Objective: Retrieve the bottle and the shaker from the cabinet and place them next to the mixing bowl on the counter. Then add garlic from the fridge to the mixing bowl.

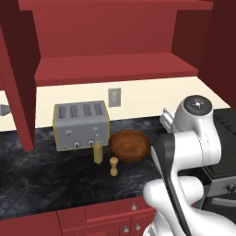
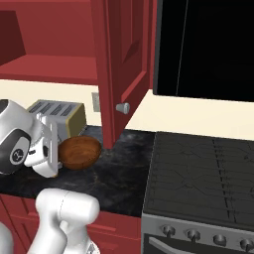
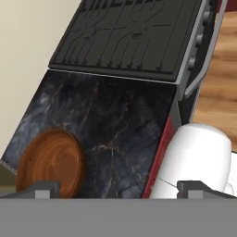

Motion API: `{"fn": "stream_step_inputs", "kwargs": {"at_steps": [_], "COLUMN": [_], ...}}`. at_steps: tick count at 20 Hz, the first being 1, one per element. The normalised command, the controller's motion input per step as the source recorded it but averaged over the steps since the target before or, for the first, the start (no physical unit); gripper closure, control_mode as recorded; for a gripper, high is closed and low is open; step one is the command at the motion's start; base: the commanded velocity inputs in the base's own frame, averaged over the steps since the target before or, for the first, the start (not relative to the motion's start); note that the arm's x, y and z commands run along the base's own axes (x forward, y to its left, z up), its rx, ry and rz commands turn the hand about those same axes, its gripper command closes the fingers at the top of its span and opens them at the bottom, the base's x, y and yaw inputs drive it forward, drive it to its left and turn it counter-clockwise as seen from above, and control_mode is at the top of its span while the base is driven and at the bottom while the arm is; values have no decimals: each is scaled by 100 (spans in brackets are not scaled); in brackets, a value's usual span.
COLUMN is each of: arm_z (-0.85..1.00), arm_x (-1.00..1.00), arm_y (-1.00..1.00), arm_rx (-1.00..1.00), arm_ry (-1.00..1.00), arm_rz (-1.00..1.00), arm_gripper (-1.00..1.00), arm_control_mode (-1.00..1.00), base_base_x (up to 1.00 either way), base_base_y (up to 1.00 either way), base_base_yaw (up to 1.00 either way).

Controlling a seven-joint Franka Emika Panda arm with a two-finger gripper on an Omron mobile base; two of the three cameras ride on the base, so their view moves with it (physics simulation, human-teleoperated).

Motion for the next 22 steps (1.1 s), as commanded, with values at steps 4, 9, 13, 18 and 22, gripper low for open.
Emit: {"fn": "stream_step_inputs", "kwargs": {"at_steps": [4, 9, 13, 18, 22], "arm_z": [0, 0, 0, 0, 0], "arm_x": [0, 0, 0, 0, 0], "arm_y": [0, 0, 0, 0, 0], "arm_rx": [0, 0, 0, 0, 0], "arm_ry": [0, 0, 0, 0, 0], "arm_rz": [0, 0, 0, 0, 0], "arm_gripper": [-100, -100, -100, -100, -100], "arm_control_mode": [100, 100, 100, 100, 100], "base_base_x": [-48, -55, -55, -45, -33], "base_base_y": [0, 0, 0, 0, 0], "base_base_yaw": [0, 0, 0, -4, -11]}}
